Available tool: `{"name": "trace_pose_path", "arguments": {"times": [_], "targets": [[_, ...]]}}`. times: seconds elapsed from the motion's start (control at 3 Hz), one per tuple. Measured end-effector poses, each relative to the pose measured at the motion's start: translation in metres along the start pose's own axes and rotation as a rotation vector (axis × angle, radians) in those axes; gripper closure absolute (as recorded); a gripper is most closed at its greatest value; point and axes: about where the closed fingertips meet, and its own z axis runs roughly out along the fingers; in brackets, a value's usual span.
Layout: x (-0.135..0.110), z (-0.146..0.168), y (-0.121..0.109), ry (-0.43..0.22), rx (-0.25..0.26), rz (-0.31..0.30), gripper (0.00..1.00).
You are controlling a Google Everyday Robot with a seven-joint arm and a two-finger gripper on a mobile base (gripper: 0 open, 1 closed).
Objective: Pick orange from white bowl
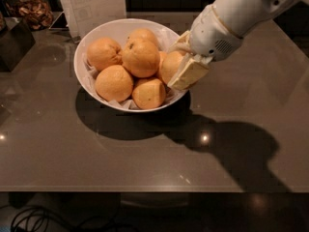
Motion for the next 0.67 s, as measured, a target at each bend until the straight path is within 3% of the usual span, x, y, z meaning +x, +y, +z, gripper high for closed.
{"name": "trace_pose_path", "arguments": {"times": [0.33, 0.67], "targets": [[-0.028, -0.053, 0.031, -0.156, 0.131, -0.104, 1.00], [-0.037, -0.102, 0.062, -0.248, 0.254, -0.166, 1.00]]}}
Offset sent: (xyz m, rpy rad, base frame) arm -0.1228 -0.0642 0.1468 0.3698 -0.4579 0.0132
